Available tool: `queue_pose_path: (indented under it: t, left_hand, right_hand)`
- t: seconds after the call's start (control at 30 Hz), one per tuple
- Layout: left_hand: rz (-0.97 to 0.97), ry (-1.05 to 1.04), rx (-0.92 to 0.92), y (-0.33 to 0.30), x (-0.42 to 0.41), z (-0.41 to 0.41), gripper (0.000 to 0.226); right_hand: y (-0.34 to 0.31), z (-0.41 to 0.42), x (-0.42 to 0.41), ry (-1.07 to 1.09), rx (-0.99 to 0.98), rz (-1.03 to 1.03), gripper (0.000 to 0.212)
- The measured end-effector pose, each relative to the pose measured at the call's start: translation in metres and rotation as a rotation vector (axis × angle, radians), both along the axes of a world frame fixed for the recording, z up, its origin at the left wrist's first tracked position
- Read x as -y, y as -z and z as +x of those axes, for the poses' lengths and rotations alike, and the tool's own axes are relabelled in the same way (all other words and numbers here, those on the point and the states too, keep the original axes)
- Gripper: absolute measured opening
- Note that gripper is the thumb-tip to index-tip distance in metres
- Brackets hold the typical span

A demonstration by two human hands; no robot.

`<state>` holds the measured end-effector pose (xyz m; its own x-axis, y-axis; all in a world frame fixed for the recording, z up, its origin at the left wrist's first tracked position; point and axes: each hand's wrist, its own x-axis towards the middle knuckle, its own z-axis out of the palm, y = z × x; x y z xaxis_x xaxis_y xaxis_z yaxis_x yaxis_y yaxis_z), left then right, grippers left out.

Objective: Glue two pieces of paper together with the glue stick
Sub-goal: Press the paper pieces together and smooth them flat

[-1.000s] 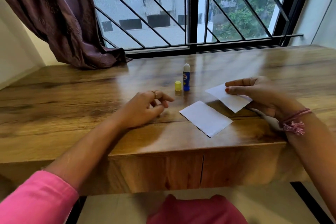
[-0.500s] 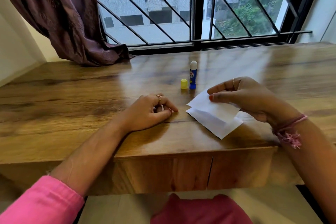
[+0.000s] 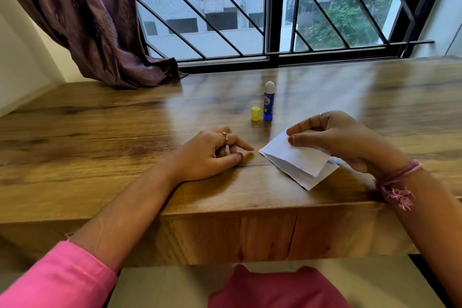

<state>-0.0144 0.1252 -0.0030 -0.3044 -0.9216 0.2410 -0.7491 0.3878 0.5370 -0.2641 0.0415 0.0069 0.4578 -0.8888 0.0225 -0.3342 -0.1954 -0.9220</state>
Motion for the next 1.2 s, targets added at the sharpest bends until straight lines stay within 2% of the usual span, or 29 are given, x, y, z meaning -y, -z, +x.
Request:
queue_pose_path:
  t: [0.67,0.9,1.2]
  left_hand:
    - [0.043,0.022,0.026,0.0034,0.0041,0.0033,0.031]
    - [0.071,0.033,0.131,0.0009,0.0033,0.0009,0.040]
    - [0.079,0.029,0.174,0.0019,0.0051,0.0011,0.041]
  right_hand:
    - [-0.0002,0.0006,-0.0036,-0.004,-0.048,-0.081,0.010]
    - [-0.0001,0.0008,-0.0062,-0.002,-0.079,-0.130,0.011]
    - [0.0012,0.0017,-0.0077,0.007,-0.099,-0.154,0.012]
